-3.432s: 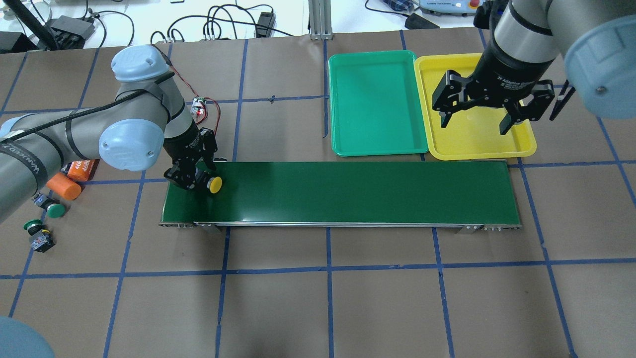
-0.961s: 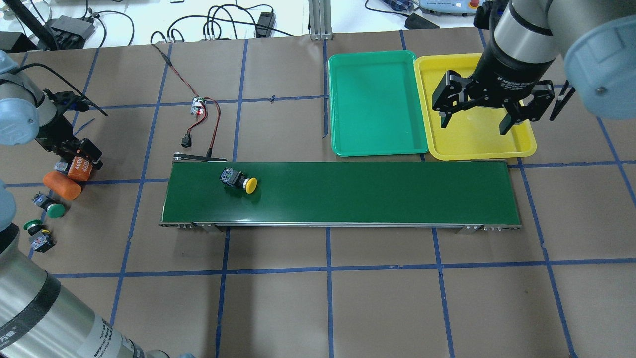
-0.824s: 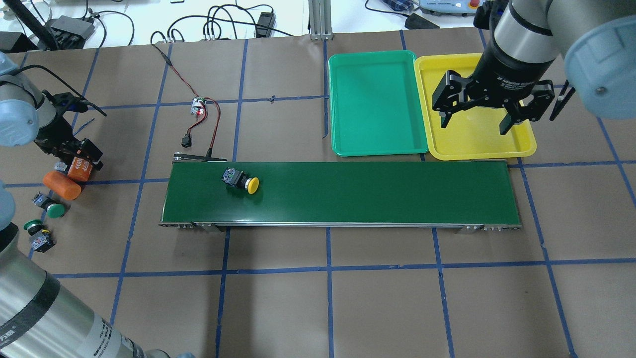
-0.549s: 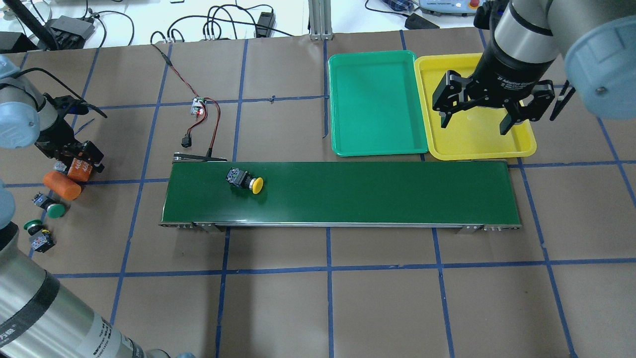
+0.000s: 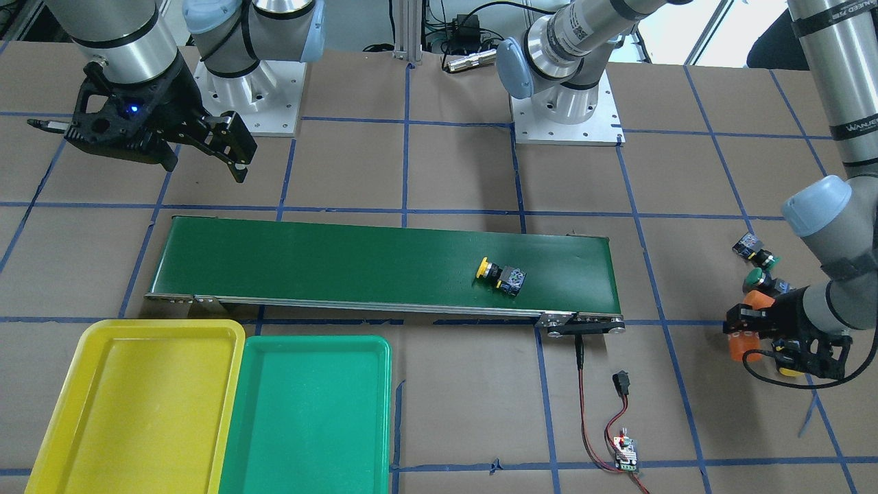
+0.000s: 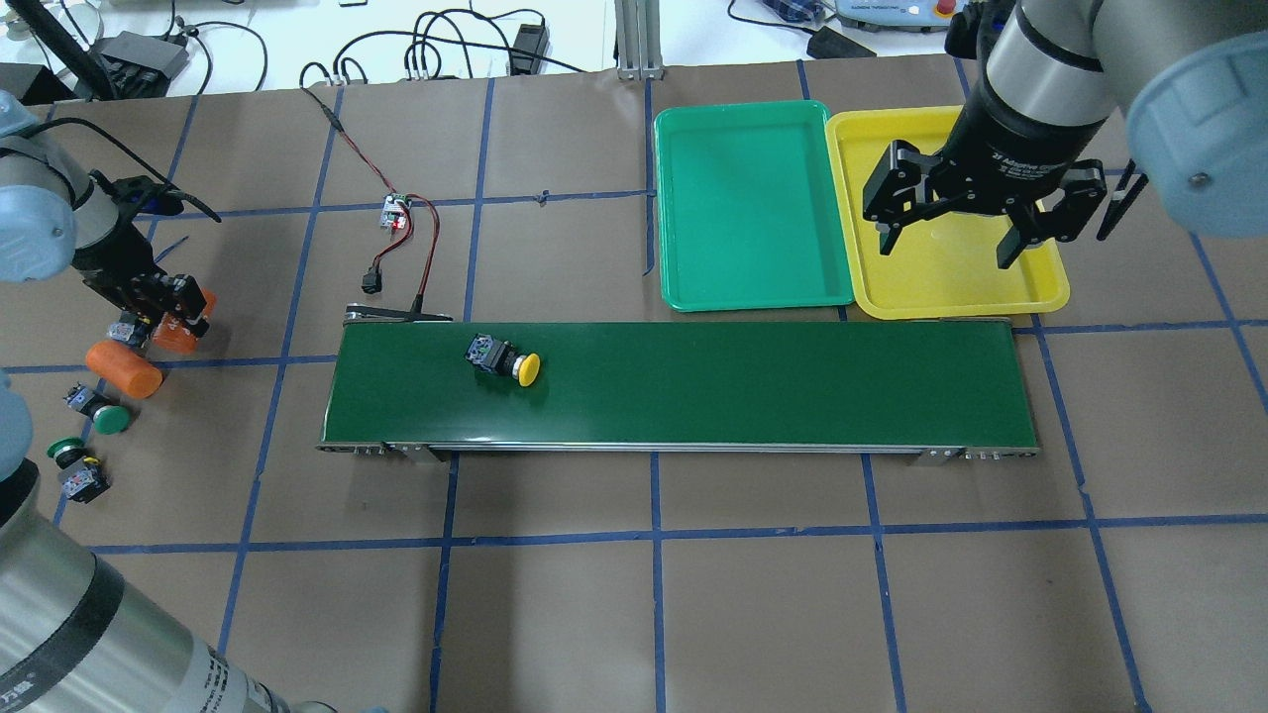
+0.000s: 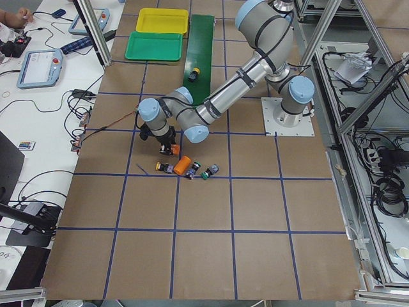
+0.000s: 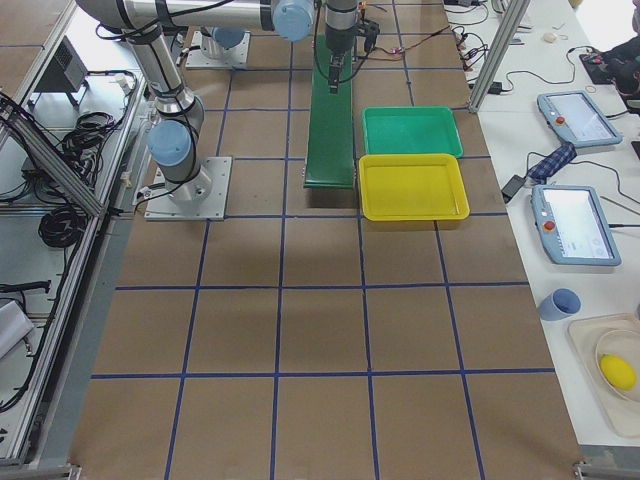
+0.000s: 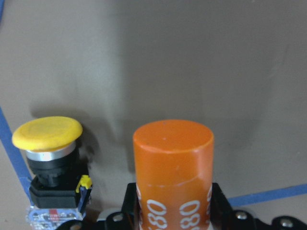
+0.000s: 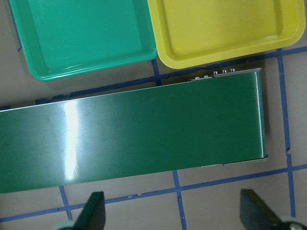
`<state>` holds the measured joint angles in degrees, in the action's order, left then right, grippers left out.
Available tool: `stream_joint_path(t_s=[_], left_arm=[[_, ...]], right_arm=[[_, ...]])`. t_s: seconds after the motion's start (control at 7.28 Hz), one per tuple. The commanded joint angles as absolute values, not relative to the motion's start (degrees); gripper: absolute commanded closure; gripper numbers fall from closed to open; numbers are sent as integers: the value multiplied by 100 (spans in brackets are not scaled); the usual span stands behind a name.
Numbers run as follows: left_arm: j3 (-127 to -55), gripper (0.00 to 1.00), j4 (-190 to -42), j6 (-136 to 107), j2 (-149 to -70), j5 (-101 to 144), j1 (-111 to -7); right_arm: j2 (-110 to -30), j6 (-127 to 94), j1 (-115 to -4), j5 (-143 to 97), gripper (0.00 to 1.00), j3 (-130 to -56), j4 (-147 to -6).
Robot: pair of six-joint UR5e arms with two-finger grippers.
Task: Sort buttons by color to trays
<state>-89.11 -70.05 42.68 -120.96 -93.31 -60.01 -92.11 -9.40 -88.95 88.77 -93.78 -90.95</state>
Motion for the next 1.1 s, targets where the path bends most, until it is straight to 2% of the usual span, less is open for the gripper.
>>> stream_joint_path(t_s=[0.0,0.41,0.69,0.96], left_arm=[[-9139,100,-7584,4559,-11324,-9123,-6623],[-10446,100,-7079,5400,-10189,-9114,-7398],[-10966,100,-6610,6236,-9854,-9010,-7960],[-11135,100,-6417,6626,-9800,-9079,-8496]], right_arm=[[-9211,-940,-8903,8877,0,-9378,-9097],[-9211,-940,-8895,8877,0,-9378,-9097],[-9211,-940,-8895,8877,0,-9378,-9088],[-9211,-949,-8895,8877,0,-9378,-9097]])
